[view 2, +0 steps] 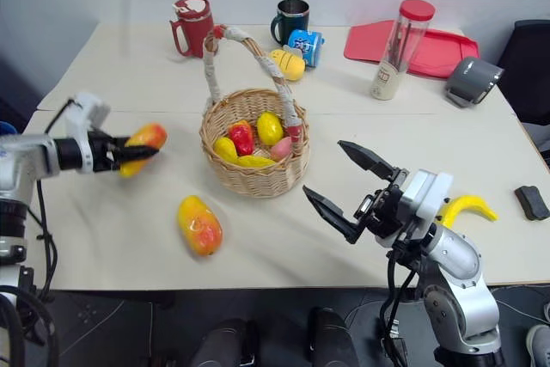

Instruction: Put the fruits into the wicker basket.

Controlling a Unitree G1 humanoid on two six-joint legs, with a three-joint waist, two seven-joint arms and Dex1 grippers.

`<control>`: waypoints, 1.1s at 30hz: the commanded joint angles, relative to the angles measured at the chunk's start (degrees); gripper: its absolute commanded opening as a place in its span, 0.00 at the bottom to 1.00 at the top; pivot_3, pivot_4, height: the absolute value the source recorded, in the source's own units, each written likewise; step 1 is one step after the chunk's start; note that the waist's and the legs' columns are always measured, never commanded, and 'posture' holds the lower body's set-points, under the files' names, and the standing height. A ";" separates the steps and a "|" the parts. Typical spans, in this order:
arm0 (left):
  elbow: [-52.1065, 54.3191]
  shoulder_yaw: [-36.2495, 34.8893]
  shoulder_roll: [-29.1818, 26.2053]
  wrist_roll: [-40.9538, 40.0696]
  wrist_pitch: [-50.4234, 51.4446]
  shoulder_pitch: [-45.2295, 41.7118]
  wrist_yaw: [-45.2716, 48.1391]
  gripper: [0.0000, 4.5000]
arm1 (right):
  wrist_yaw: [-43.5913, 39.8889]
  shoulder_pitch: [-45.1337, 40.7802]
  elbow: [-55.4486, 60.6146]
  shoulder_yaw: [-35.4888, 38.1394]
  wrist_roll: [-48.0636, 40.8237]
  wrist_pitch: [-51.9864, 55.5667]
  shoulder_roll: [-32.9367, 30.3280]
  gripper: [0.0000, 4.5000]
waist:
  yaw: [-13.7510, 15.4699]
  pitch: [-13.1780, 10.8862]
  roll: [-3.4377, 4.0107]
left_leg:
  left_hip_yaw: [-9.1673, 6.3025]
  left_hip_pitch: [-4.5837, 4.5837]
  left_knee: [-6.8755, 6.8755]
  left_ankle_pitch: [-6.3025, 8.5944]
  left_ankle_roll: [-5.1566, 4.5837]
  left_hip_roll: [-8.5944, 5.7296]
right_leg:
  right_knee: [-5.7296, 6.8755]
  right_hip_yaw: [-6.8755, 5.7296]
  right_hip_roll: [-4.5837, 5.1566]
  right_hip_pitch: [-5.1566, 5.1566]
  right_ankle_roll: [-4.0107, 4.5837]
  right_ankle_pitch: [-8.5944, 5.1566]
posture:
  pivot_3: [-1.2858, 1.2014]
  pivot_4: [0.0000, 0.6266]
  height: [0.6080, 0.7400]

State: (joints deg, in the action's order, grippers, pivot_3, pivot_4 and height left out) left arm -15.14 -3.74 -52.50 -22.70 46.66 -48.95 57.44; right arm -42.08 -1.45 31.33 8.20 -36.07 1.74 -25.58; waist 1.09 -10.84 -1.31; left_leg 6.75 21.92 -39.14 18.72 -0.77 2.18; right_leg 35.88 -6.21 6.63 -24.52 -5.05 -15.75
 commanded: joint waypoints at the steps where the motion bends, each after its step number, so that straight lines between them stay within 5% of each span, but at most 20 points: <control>1: 9.21 1.53 0.94 -3.34 2.45 -4.02 2.99 0.43 | -0.71 0.60 -0.33 2.97 -1.15 -1.42 -0.53 1.00 | 0.24 0.01 0.01 | 0.03 0.00 -0.03 0.02 -0.05 -0.06 | -0.02 0.07 0.02 0.01 -0.04 0.02 | 0.52 0.24 1.00; 8: 7.21 8.22 13.39 2.93 -3.57 -5.87 -4.64 0.43 | -5.64 3.14 -3.51 3.03 0.03 -4.57 -0.45 1.00 | 0.06 0.05 0.08 | 0.11 -0.25 -0.03 0.01 -0.15 -0.37 | 0.02 0.19 -0.02 0.21 -0.10 0.06 | 0.52 0.24 1.00; 12: 6.85 4.81 14.64 2.43 -10.25 -3.81 -4.80 0.71 | -6.99 4.57 -3.88 3.29 0.18 -5.29 -0.79 1.00 | -1.27 0.04 0.07 | 0.21 -0.23 0.06 0.01 -0.06 -0.26 | 0.05 0.23 -0.10 0.04 -0.05 0.03 | 0.52 0.24 1.00; 15: 8.35 1.01 11.90 1.94 -20.80 0.45 -0.35 0.92 | -8.41 5.49 -4.41 3.79 0.18 -5.72 -1.61 1.00 | -1.42 0.04 0.07 | 0.22 -0.26 0.07 0.01 -0.05 -0.24 | 0.07 0.24 -0.10 0.04 -0.04 0.02 | 0.52 0.24 1.00; 25: -1.29 -15.47 -3.82 -1.60 -41.73 21.17 20.29 0.92 | -27.94 7.11 -10.89 4.21 -1.33 -5.60 -13.38 1.00 | -1.14 0.05 0.12 | 0.25 -0.36 0.05 0.10 -0.14 0.01 | 0.02 0.22 -0.01 0.11 -0.01 0.00 | 0.52 0.24 1.00; 27: -2.93 -16.56 -6.66 -1.63 -43.21 25.95 23.89 0.99 | -32.14 8.58 -12.80 3.87 -0.16 -7.59 -15.14 1.00 | -1.09 0.05 0.11 | 0.25 -0.37 0.05 0.13 -0.16 0.05 | -0.04 0.18 -0.02 0.13 0.01 -0.01 | 0.52 0.24 1.00; 33: -18.27 -20.02 -13.70 3.98 -56.76 36.37 25.77 1.00 | -32.77 11.37 -13.58 4.64 -0.31 -7.09 -14.98 1.00 | -1.06 0.03 0.07 | 0.24 -0.38 0.03 0.25 -0.18 0.05 | -0.20 0.13 0.07 0.13 0.03 -0.02 | 0.52 0.24 1.00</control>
State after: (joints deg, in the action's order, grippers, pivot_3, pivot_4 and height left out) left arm -28.08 -20.68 -63.93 -19.97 -6.68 -13.81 83.41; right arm -74.82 8.87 16.50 11.60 -35.73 -5.03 -40.49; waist 0.02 -10.80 -1.25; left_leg 6.99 21.52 -39.11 19.01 -0.94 2.25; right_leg 35.69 -6.08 6.70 -24.41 -5.00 -15.78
